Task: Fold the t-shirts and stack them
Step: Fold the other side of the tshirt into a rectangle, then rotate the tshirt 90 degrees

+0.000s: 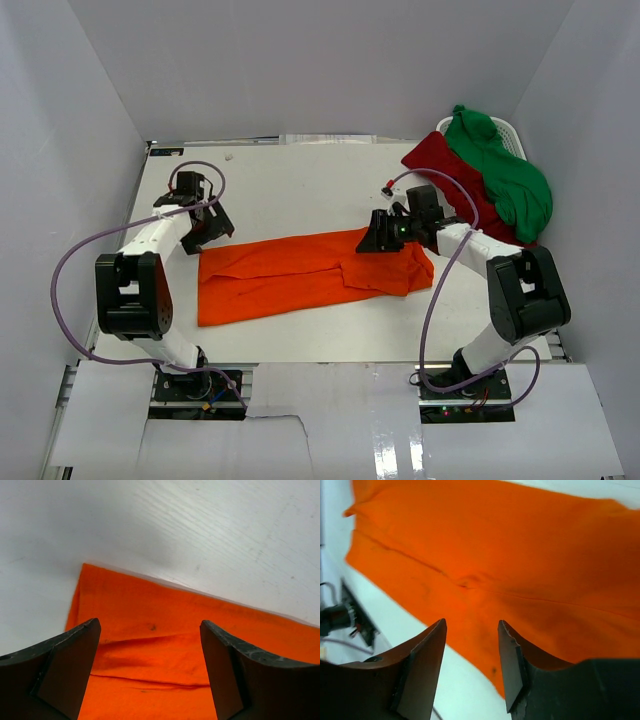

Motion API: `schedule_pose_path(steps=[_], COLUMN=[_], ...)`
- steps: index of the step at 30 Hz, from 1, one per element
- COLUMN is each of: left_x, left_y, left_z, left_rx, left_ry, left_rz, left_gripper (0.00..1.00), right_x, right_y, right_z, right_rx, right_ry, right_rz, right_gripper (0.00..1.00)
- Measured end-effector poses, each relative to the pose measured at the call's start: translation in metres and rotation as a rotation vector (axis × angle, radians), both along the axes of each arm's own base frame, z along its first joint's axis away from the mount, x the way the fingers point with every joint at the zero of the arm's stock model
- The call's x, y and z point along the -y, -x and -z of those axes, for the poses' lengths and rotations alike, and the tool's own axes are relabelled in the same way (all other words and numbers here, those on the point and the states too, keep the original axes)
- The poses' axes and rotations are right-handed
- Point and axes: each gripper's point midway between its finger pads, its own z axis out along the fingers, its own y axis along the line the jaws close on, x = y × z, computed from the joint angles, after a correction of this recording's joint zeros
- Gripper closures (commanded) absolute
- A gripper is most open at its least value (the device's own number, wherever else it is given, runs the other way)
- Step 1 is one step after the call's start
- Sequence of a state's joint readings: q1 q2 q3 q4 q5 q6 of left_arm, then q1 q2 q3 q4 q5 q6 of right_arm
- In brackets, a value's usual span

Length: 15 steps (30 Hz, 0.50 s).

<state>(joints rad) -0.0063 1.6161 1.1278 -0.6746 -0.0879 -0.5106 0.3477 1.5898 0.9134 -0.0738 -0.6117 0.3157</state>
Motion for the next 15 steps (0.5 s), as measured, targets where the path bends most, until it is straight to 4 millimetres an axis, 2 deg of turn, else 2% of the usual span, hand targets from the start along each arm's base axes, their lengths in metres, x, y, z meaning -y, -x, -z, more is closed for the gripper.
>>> schedule_pose_path(steps=[1, 4, 5, 7, 10, 12, 15], left_x=[0.005, 0.021, 0.029, 0.045, 0.064, 0.067, 0.062], left_y=[-0.002, -0.010, -0.014, -0.019, -0.015, -0.012, -0.007], left_z=[-0.002, -0.008, -0.011, -0.014, -0.015, -0.013, -0.007], left_rx=[0.005, 0.017, 0.023, 0.033, 0.028, 0.023, 0.005], left_ry=[0.002, -0.008, -0.020, -0.043, -0.052, -0.055, -0.066], left_rz=[0.015, 0.075, 0.103, 0.155, 0.218, 0.230, 0.231], left_gripper=[0.09, 0.13, 0.17, 0.19, 0.28, 0.35, 0.37], right_x=[0.006, 0.022, 0.027, 0.036, 0.045, 0.050, 0.059], right_y=[-0.003, -0.012, -0.015, -0.016, -0.017, -0.017, -0.016], right_z=[0.007, 0.020, 0.024, 0.029, 0.029, 0.025, 0.022], right_rx=[0.003, 0.018, 0.024, 0.033, 0.062, 0.089, 0.099], right_ry=[0.030, 0.114, 0.145, 0.198, 0.245, 0.264, 0.299], right_rz=[0.026, 0.097, 0.116, 0.137, 0.151, 0.165, 0.194], right_gripper=[0.51, 0.73, 0.92, 0.92, 0.92, 0.92, 0.92])
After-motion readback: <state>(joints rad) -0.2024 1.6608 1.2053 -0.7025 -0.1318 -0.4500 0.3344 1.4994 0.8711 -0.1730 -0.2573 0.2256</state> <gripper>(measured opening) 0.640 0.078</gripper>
